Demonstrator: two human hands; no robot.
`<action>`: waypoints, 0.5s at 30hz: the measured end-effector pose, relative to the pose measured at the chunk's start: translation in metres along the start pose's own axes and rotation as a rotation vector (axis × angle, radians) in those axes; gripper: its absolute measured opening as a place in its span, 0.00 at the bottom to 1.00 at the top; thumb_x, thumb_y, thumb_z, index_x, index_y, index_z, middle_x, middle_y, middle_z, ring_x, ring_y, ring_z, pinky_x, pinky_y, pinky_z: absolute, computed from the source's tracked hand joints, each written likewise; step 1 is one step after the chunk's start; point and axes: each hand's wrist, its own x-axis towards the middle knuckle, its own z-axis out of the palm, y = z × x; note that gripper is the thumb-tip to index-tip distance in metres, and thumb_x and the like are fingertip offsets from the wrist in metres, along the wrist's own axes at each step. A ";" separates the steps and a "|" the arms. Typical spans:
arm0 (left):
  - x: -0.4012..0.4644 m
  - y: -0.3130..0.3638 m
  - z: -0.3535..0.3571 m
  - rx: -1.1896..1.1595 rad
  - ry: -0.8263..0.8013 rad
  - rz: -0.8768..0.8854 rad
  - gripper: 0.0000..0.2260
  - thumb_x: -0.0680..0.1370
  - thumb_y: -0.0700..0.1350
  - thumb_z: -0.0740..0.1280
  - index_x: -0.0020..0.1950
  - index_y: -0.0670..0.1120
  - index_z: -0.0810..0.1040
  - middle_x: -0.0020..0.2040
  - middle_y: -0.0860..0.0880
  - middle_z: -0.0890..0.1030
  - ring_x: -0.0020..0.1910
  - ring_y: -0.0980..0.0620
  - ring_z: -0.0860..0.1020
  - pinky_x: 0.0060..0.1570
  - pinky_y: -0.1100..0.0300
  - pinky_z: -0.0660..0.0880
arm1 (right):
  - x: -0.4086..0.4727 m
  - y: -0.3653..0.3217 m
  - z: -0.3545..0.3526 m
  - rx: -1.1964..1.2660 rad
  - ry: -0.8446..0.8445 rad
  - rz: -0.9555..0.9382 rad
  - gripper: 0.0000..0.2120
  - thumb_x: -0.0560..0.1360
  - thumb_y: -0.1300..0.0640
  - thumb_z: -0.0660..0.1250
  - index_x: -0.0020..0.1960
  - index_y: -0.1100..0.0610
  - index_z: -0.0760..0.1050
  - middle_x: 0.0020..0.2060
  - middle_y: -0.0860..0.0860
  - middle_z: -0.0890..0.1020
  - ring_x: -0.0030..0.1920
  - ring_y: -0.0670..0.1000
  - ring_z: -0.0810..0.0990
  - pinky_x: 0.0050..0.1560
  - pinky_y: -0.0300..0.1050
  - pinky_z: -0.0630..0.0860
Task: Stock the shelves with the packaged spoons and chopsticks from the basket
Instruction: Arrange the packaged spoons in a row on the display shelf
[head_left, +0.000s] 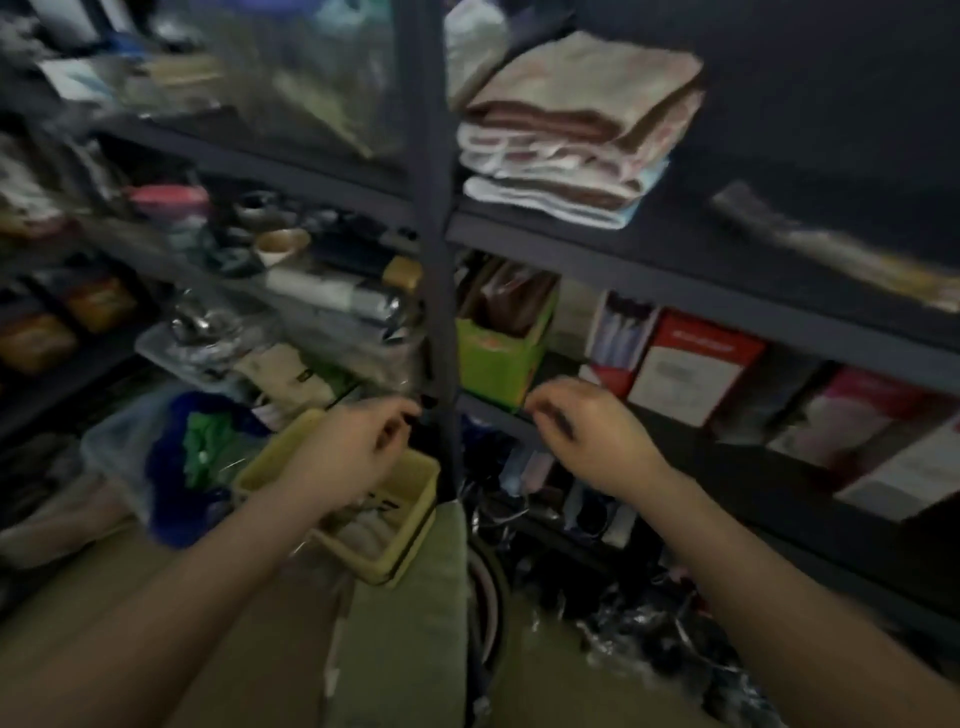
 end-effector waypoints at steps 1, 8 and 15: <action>-0.006 -0.026 0.005 0.017 -0.054 -0.043 0.13 0.78 0.44 0.62 0.63 0.47 0.75 0.47 0.48 0.82 0.43 0.51 0.79 0.41 0.59 0.76 | 0.004 -0.006 0.023 0.035 -0.057 0.039 0.09 0.76 0.58 0.61 0.52 0.60 0.78 0.49 0.57 0.81 0.49 0.57 0.79 0.49 0.53 0.77; -0.020 -0.165 0.043 0.022 -0.249 -0.358 0.13 0.79 0.43 0.59 0.63 0.47 0.73 0.55 0.45 0.82 0.50 0.48 0.80 0.51 0.54 0.77 | 0.047 -0.013 0.187 0.145 -0.535 0.089 0.05 0.75 0.64 0.59 0.41 0.62 0.72 0.39 0.58 0.75 0.43 0.58 0.75 0.40 0.47 0.66; 0.005 -0.252 0.083 0.053 -0.196 -0.357 0.15 0.79 0.43 0.60 0.65 0.46 0.73 0.60 0.47 0.76 0.55 0.48 0.77 0.49 0.58 0.74 | 0.102 -0.030 0.340 0.084 -0.770 0.271 0.10 0.79 0.55 0.57 0.42 0.59 0.71 0.39 0.54 0.74 0.45 0.56 0.76 0.38 0.47 0.71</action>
